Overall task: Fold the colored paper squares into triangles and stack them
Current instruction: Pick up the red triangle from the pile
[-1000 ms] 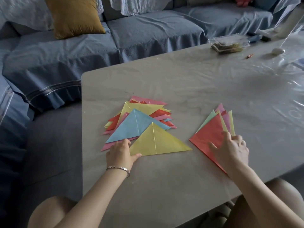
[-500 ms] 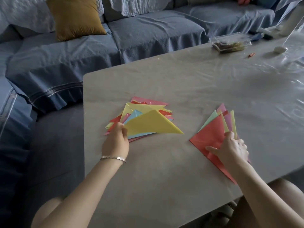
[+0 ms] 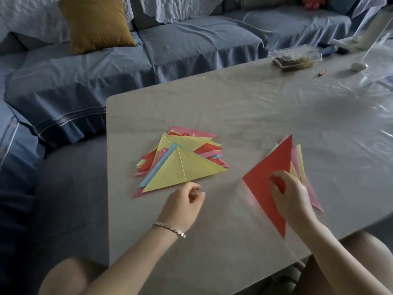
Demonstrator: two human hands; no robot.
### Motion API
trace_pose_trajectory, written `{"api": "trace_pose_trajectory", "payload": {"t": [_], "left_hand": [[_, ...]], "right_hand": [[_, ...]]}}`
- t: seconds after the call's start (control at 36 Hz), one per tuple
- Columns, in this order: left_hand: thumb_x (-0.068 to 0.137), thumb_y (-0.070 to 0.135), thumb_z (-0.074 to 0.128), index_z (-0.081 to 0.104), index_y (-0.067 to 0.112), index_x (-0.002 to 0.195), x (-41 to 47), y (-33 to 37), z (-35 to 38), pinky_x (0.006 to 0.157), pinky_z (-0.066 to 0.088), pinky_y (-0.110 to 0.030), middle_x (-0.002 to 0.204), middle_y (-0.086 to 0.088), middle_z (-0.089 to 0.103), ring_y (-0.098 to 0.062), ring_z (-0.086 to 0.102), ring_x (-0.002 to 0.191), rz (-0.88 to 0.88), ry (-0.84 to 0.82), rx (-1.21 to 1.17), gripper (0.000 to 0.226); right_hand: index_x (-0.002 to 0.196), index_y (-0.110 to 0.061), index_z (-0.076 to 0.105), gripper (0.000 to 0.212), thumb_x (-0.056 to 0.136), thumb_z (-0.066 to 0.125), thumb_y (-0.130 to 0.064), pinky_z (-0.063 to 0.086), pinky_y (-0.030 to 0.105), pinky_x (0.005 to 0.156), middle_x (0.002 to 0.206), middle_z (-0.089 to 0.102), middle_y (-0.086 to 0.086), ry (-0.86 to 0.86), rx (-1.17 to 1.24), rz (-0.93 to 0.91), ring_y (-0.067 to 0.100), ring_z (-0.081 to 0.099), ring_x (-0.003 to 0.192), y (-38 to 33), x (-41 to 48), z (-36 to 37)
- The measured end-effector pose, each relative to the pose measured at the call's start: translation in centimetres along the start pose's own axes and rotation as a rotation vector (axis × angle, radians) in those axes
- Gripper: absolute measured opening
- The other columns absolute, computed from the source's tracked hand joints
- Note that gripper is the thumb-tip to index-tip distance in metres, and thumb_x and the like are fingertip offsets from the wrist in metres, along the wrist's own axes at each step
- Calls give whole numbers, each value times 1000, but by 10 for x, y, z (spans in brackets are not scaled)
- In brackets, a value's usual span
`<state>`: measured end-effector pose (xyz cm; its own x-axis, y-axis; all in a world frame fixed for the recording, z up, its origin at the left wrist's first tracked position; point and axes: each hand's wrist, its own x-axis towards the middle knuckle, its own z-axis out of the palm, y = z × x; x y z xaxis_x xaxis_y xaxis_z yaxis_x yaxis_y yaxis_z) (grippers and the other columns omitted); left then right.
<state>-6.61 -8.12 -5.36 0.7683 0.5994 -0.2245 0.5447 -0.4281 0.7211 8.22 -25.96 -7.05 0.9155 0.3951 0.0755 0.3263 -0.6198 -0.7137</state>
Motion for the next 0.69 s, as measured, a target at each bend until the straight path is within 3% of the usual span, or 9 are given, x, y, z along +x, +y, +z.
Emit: {"api": "trace_pose_trajectory", "payload": {"t": [0.11,0.17,0.25,0.33,0.42,0.47,0.58,0.64,0.69], "left_hand": [[88,27,59,51,11,112,-10,19,15,73,53,-31,91,-4,67,-12,64,73,-227,-205,-462,31],[85,24,63,44,17,112,-13,23,18,69,55,-29,98,-8,66,-12,65,71,-298,-264,-572,34],[83,6,64,51,16,106,-12,19,19,62,57,-26,86,-7,66,-13,66,68,-327,-235,-637,28],[86,-3,55,55,14,110,-5,7,13,55,52,-22,77,-4,62,-12,61,60,-307,-138,-510,30],[88,4,50,56,20,112,7,-14,5,66,44,-23,82,1,57,-11,53,69,-186,-12,-134,30],[91,6,44,56,24,113,13,-23,-2,63,38,-22,80,8,50,-10,49,70,-143,34,12,31],[94,6,40,55,20,121,27,-34,-10,75,41,-22,107,-2,57,-15,55,93,-48,84,202,34],[92,6,46,56,14,122,28,-40,-7,85,42,-26,112,-8,55,-21,54,101,28,140,303,32],[87,1,55,58,6,119,23,-46,3,90,43,-32,113,-14,56,-29,55,103,144,181,379,33]], "right_hand": [[118,-10,61,29,92,51,-2,47,19,83,107,60,-4,-65,204,-5,12,58,98,-21,-16,13],[122,-13,58,32,92,50,-2,49,22,86,110,59,-5,-137,325,33,11,58,101,-32,-24,20],[125,-21,54,37,91,55,-8,51,32,91,114,59,-6,-246,360,56,11,59,102,-40,-33,32],[130,-30,46,46,88,60,-16,46,36,96,132,48,3,-251,268,61,19,52,114,-41,-40,38],[139,-27,33,54,90,56,-20,24,43,110,154,5,7,-189,83,110,22,7,142,-38,-41,37],[137,-25,37,53,89,57,-17,20,40,111,155,0,6,-176,-30,10,20,-1,142,-32,-44,39],[119,-13,62,40,79,65,-12,30,44,104,139,47,9,-217,-256,-368,31,40,131,-16,-50,55],[113,-16,66,37,82,49,-26,40,41,98,128,58,3,-300,-345,-469,25,53,121,-20,-55,65],[109,-19,69,46,80,37,-33,43,29,95,121,63,-4,-382,-433,-520,18,59,114,-25,-58,72]]}}
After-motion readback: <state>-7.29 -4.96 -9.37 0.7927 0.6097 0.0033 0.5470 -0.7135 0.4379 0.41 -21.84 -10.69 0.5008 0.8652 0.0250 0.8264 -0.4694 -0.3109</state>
